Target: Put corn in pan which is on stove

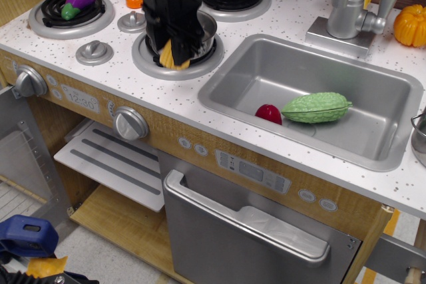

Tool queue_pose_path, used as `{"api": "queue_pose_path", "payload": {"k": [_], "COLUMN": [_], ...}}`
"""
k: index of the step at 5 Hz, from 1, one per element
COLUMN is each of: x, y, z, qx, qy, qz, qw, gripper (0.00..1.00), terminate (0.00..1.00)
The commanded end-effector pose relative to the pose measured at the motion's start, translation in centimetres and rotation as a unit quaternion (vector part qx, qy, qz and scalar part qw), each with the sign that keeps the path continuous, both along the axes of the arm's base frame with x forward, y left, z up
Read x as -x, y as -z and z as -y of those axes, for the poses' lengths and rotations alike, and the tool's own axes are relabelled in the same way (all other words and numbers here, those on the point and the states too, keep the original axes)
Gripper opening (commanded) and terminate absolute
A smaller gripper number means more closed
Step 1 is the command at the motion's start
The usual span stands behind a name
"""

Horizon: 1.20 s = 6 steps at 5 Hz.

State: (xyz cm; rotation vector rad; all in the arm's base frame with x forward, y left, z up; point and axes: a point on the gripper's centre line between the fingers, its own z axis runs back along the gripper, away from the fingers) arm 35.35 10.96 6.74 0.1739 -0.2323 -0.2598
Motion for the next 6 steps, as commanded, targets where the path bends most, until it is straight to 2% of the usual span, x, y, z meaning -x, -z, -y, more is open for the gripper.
{"api": "queue_pose_path", "payload": {"k": [1,2,3,4,5,6], "x": [-2.0,-2.7,-3.3,-3.5,-3.5,-3.5], "y": [-3.8,-4.2,-3.9,-3.2,-3.1,-3.1], "z": [-2.2,-2.8,-3.7,-4.6,-4.9,-4.9], "qx": [-0.042,-0.045,-0.034,-0.028,-0.026,-0.026], "qy": [0.046,0.076,0.103,0.124,0.142,0.142], "qz": [0.039,0.044,0.051,0.069,0.072,0.072], "qw": [0.9973,0.9951,0.9928,0.9895,0.9869,0.9869], "gripper": [0.00,0.00,0.00,1.00,1.00,1.00], "terminate": [0.00,0.00,0.00,0.00,0.00,1.00]}}
